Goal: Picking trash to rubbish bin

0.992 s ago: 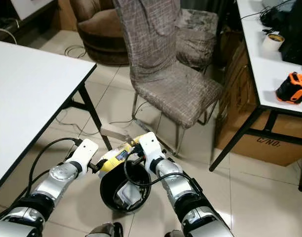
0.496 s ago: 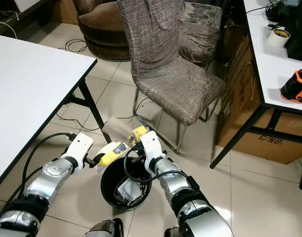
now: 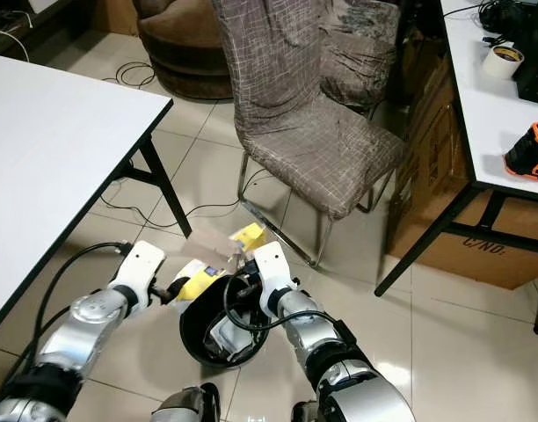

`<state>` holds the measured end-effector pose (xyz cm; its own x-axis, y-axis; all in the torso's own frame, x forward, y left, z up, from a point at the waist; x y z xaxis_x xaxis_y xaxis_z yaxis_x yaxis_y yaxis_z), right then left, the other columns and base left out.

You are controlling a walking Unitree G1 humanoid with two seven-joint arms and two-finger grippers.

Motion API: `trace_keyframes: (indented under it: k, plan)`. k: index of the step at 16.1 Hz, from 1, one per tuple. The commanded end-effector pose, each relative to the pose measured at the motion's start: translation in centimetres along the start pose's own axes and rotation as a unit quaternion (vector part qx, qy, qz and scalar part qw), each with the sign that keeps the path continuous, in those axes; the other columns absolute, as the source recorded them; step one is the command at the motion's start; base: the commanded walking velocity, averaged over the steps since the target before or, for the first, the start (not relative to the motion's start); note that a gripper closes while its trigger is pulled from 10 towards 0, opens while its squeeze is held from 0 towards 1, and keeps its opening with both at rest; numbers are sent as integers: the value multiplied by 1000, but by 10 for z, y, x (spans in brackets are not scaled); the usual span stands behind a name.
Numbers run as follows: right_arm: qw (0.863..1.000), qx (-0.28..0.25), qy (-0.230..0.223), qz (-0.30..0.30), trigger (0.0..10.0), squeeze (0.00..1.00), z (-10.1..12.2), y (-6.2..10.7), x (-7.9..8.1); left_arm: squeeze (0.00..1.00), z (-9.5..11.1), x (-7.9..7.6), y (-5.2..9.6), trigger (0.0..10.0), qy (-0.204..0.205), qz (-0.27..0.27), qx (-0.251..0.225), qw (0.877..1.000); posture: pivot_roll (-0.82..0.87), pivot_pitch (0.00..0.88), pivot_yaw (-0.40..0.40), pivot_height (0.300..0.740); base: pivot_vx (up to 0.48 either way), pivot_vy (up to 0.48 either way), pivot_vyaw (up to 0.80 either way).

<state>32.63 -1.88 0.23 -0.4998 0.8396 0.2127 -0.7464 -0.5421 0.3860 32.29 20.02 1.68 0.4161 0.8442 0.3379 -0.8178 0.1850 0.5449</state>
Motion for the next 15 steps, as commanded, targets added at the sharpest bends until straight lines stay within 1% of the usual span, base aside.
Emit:
trace_keyframes:
  k: [1, 4, 9, 15]
  plan:
    - [1000, 11, -8, 4, 10000, 0, -10, 1, 5, 0, 1, 2, 4, 10000, 3, -5, -1, 1000, 118, 181, -25, 740, 0, 0, 0]
    - [1000, 19, -10, 3, 10000, 0, -15, 3, 5, 0, -4, 6, 10, 10000, -6, -8, 8, 1000, 121, 184, -25, 740, 0, 0, 0]
    - [999, 27, -18, -8, 10000, 0, -21, 6, -2, 0, -6, 4, 15, 10000, -5, -14, 13, 1000, 120, 185, -27, 740, 0, 0, 0]
    - [999, 42, -20, -6, 10000, 0, -32, 9, 0, 0, -3, 4, 20, 10000, -2, -21, 9, 1000, 127, 186, -30, 740, 0, 0, 0]
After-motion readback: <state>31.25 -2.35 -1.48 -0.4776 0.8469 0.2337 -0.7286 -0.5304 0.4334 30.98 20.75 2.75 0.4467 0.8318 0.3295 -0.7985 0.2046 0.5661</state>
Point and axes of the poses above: a point about 5 cm out from each wrist's last joint towards the gripper, its own y axis pointing back from the gripper into the wrist, its own z axis along the axis of the wrist's last joint, x = y × z, the point moved 4 cm from there along -y, pointing out of the wrist towards the gripper, and after that the axes turned 6 degrees about -y, right-handed, at the moved point
